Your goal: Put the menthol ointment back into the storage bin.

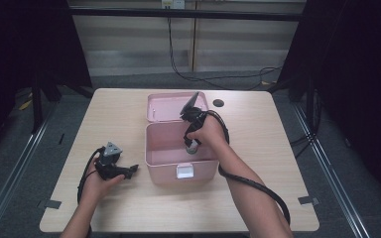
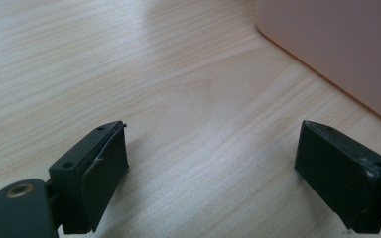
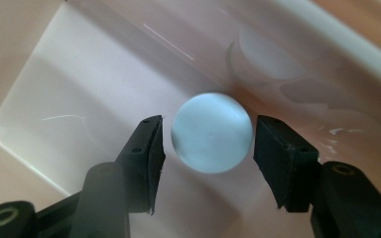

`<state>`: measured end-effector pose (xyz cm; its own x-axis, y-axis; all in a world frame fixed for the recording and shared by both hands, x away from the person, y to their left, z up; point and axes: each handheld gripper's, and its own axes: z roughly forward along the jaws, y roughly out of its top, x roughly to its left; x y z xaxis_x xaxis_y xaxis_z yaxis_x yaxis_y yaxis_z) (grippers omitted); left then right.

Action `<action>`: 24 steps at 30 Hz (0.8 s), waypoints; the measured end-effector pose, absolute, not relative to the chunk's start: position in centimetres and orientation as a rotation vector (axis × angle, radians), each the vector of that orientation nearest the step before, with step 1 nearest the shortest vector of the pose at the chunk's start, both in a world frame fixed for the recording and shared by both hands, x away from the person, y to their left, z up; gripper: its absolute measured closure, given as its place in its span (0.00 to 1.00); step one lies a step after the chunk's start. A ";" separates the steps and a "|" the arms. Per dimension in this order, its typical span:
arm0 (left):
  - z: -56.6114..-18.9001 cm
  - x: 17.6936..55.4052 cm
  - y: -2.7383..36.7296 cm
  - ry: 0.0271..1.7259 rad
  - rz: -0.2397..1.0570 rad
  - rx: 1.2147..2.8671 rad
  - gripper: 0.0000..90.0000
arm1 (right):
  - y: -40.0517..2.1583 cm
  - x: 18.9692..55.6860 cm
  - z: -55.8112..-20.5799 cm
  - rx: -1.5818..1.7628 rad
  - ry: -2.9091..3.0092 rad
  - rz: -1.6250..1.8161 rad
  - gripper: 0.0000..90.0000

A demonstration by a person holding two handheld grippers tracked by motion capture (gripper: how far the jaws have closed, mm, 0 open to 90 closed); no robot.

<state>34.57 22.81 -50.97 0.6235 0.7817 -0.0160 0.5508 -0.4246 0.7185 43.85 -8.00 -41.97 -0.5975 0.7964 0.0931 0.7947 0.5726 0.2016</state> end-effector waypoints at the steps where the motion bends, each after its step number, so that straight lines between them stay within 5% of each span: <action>1: -51.0 34.6 22.8 1.039 0.420 2.141 0.14 | -8.0 43.8 -41.8 1.408 2.776 0.356 0.50; 24: -51.0 34.6 22.8 1.039 0.421 2.140 0.14 | -8.9 40.3 -37.9 1.215 2.835 0.423 0.54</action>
